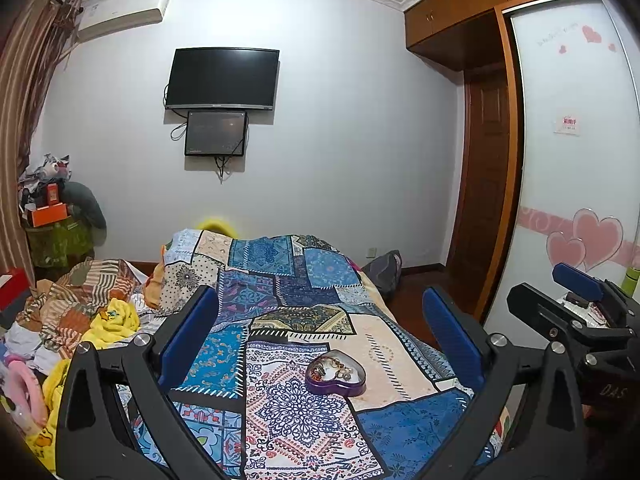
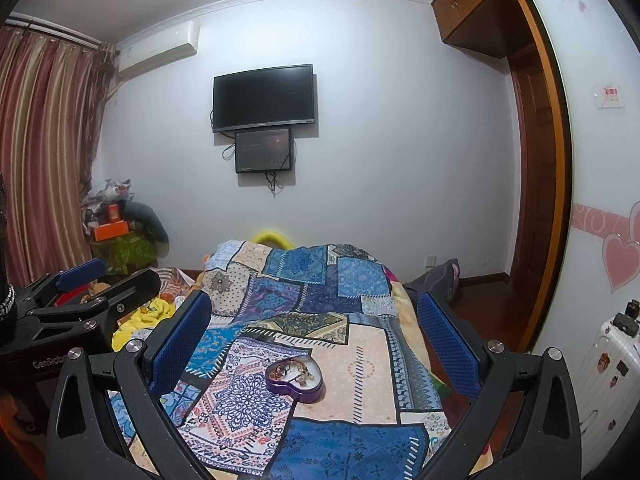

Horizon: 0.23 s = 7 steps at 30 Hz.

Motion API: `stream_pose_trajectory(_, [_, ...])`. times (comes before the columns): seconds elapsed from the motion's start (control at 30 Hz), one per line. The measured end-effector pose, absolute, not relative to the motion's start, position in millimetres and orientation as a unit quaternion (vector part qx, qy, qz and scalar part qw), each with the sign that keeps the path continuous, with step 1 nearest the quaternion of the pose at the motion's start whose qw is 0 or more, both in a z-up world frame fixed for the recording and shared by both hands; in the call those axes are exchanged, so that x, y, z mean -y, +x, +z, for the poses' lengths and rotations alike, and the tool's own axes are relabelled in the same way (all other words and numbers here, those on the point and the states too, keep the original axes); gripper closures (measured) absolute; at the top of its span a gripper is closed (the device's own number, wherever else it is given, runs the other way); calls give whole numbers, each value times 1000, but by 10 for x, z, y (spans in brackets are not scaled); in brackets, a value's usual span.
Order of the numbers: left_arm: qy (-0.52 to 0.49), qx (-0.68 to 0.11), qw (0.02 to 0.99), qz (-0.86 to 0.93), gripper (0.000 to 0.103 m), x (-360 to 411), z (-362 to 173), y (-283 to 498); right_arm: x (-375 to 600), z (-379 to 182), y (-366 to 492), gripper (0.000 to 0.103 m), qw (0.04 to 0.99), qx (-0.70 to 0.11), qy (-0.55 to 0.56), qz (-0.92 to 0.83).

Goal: Organize jewelry

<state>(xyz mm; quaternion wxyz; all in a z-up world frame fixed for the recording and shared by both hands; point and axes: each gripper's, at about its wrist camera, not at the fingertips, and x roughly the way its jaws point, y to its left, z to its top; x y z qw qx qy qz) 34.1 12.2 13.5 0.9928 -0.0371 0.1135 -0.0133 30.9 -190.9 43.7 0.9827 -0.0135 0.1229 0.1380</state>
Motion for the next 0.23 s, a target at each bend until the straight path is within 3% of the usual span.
stream_pose_trajectory(0.23, [-40,-123,992,-7,1,-145,92,406,1926,402,345,1,982,-130,-8,137])
